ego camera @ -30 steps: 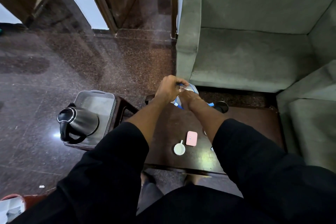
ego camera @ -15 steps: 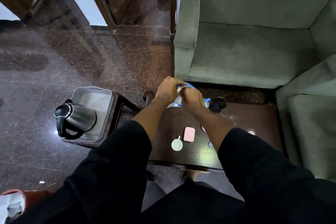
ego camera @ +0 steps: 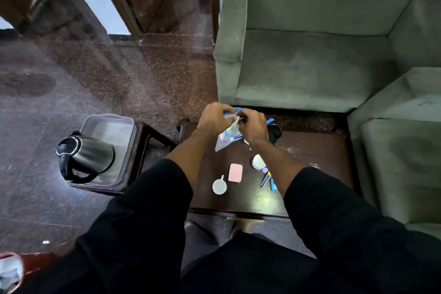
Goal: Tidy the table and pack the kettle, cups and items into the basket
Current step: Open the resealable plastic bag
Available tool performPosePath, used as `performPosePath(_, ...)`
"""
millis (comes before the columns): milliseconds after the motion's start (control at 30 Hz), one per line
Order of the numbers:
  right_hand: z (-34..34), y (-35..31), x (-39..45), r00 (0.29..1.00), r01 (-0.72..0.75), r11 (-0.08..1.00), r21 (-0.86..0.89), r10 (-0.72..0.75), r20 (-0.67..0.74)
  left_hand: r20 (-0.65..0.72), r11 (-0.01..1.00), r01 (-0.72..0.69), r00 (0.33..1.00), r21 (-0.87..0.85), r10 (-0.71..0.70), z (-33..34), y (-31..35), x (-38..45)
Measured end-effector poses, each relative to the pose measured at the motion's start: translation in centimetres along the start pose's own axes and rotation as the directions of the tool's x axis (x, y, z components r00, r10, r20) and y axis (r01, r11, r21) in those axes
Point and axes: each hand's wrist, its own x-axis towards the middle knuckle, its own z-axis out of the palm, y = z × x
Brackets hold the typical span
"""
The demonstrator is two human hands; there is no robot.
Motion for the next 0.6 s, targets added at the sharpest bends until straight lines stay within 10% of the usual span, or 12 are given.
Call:
performPosePath(333,-0.1,-1.2,-1.2,0.997,-0.032,0.996,0.083,0.038,-0.072,0.065,0.982,-0.038,0.998,0.187,0.026,-1.6,0.2,-0.2)
performPosePath(600,1.5,-2.8,-3.0,0.995,-0.083,0.982,-0.168,0.090,0.032,0.016,0.970,-0.034,0.999,0.240,0.032,-3.0,-1.2,-0.5)
